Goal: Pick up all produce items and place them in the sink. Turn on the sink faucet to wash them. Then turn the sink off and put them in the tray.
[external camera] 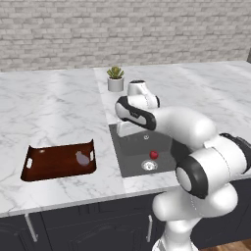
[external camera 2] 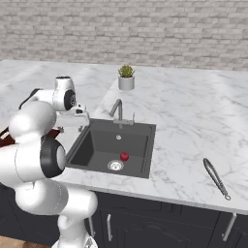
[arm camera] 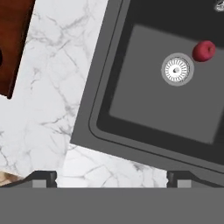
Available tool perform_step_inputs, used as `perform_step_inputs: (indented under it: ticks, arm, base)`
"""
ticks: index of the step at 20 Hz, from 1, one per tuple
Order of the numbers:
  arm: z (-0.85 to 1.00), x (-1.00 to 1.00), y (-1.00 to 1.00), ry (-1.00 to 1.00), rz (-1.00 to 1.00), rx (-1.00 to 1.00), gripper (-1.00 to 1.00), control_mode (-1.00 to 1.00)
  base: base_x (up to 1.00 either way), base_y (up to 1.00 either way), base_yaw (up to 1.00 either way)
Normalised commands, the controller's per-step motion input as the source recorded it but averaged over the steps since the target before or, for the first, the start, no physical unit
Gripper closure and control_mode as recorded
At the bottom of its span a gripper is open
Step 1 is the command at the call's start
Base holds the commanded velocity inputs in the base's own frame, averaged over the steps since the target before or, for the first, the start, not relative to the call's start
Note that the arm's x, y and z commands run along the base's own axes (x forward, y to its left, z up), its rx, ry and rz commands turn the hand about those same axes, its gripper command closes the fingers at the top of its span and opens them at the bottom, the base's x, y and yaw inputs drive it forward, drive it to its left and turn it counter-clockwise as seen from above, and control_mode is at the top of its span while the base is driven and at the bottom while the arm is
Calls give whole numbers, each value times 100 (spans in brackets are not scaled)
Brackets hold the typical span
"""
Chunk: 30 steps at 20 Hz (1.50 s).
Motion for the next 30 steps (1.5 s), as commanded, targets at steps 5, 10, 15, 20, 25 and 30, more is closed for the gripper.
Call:
perform_step_inputs:
  ticks: [5,10,15,20,25,30]
  arm:
    - [0,-7,-76,0,0,5,-100,-100]
    - [0,-10,-71,0,0,7,-100,-100]
    - [-10,-15,-65,-1,0,9,-100,-100]
    - [-21,-9,-48,-2,0,7,-100,-100]
    - [-28,3,-28,0,0,2,-100,-100]
    - [-20,11,-22,1,0,2,-100,-100]
  base:
    - [0,0,0]
    - [0,0,0]
    - [0,0,0]
    - [0,0,0]
    - [0,0,0]
    - [0,0,0]
